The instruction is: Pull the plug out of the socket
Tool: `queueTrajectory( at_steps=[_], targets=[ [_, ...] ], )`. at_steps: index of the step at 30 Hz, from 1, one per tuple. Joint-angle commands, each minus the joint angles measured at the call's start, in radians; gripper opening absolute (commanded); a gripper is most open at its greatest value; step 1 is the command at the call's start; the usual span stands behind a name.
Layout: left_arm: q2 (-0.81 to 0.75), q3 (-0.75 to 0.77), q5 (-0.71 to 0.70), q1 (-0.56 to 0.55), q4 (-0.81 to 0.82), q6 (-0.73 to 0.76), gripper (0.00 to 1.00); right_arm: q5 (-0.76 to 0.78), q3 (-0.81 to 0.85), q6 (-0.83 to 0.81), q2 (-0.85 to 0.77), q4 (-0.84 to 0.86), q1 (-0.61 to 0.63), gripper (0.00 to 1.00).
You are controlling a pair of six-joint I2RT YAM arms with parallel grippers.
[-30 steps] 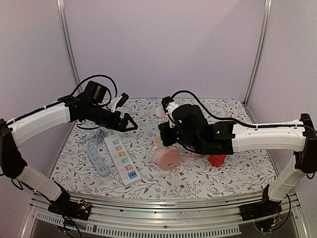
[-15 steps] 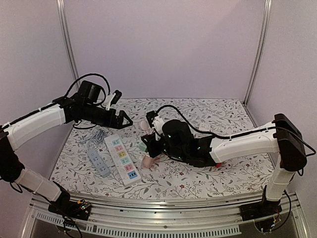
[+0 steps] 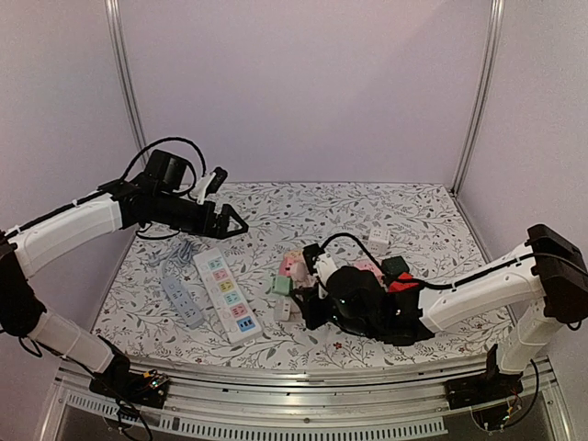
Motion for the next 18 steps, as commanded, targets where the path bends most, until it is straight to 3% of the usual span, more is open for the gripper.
queueTrajectory(
  at_steps=[1,6,13,16,18],
  targets=[
    [0.027,-0.013,0.112,-0.003,0.034,-0.008,0.96,0.144,-0.068,0.143,-0.063,-0.076,-0.003,0.22],
    [0.072,-0.014,0.167,-0.075,0.046,-0.01,0.95,0.197,-0.137,0.266,-0.092,-0.1,-0.003,0.33],
    [0.144,-0.003,0.208,-0.128,0.05,-0.016,0.95,0.248,-0.231,0.362,-0.178,-0.16,-0.001,0.69],
    [0.163,-0.008,0.21,-0.142,0.051,-0.017,0.95,0.267,-0.264,0.383,-0.246,-0.212,0.0,0.82],
    [0.181,-0.008,0.206,-0.156,0.048,-0.016,0.95,0.289,-0.271,0.383,-0.296,-0.272,0.0,0.85]
  ],
)
